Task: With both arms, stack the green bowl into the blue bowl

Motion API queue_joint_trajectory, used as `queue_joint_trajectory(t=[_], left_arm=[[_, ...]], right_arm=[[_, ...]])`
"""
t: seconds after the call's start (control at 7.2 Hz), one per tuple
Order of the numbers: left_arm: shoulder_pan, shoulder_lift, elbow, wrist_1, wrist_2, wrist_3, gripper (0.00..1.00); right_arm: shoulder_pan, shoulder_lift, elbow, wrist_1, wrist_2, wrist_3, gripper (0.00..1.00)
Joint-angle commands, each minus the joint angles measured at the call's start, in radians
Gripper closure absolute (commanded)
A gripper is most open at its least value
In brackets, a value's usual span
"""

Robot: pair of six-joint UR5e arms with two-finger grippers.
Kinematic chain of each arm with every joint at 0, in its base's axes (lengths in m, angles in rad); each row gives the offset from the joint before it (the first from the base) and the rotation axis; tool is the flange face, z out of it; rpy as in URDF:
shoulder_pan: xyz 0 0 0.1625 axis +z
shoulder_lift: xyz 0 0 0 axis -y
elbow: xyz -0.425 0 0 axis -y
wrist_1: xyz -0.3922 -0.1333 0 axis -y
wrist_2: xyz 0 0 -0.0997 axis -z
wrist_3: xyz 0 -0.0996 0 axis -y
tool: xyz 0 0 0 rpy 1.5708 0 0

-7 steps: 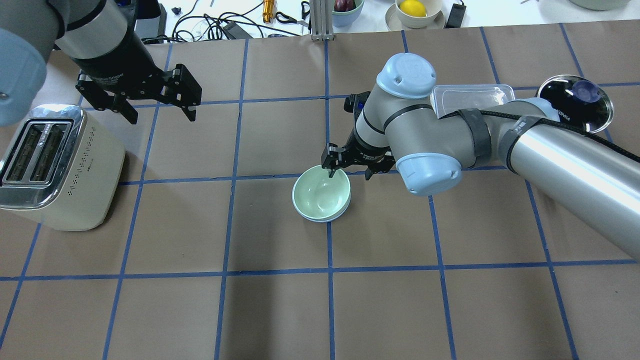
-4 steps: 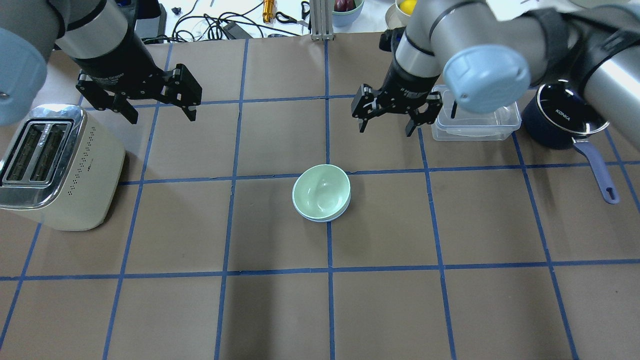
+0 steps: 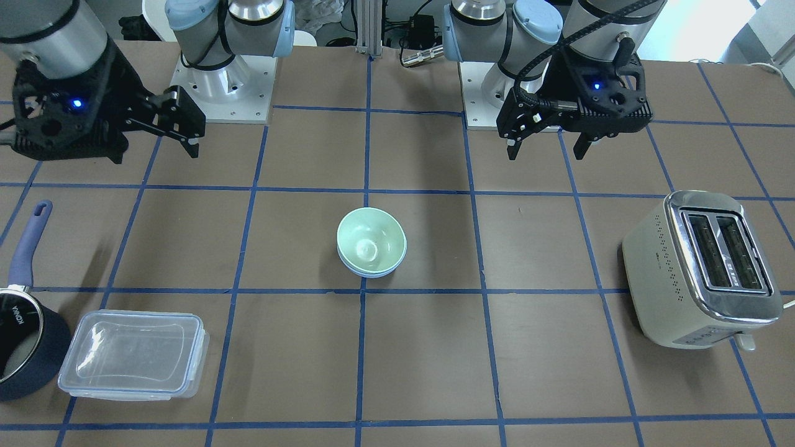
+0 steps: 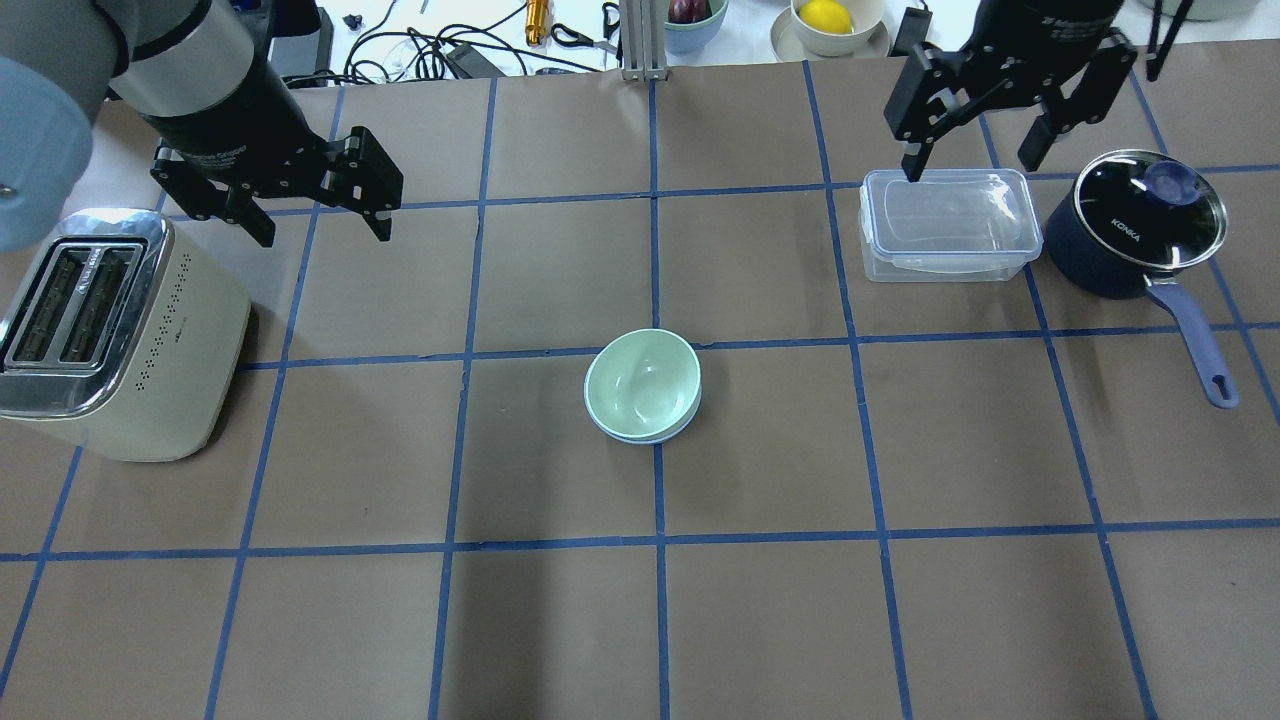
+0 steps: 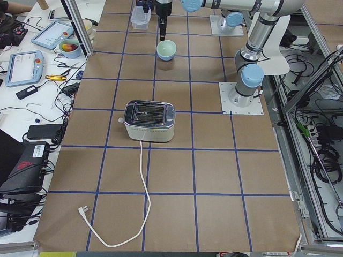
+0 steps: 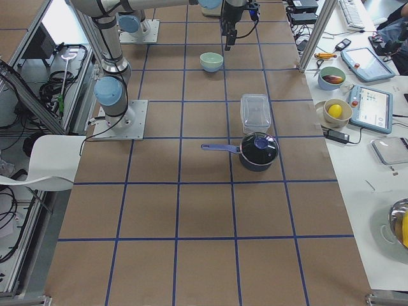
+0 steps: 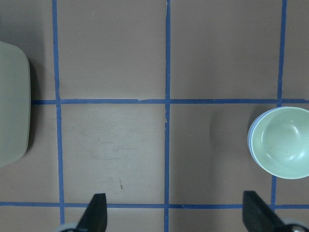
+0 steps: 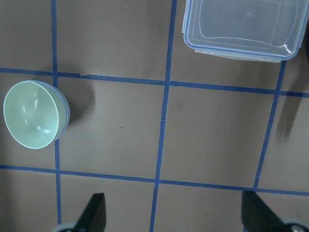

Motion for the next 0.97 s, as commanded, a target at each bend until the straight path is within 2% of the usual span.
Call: queue_joint_trajectory(t=[0.0, 0.14, 0.28, 0.42, 0.83], left_arm=[[-0.001, 0.000, 0.000, -0.001, 0.000, -0.002, 0.00], [-0.001, 0.002, 0.000, -0.001, 0.000, -0.002, 0.00], [-0.001, 0.002, 0.000, -0.001, 0.002, 0.000, 0.00], [-0.001, 0.003, -0.002, -0.001, 0.002, -0.002, 0.00], [-0.001, 0.000, -0.002, -0.001, 0.000, -0.002, 0.00]], right_arm=[[-0.012, -0.061, 0.047, -0.023, -0.006, -0.007, 0.01], [-0.014, -0.095, 0.098, -0.068, -0.008, -0.007, 0.05], [-0.012, -0.132, 0.156, -0.100, -0.006, 0.001, 0.05], [-0.009, -0.147, 0.206, -0.194, -0.006, 0.035, 0.00], [-0.005, -0.141, 0.201, -0.208, -0.040, 0.044, 0.00]])
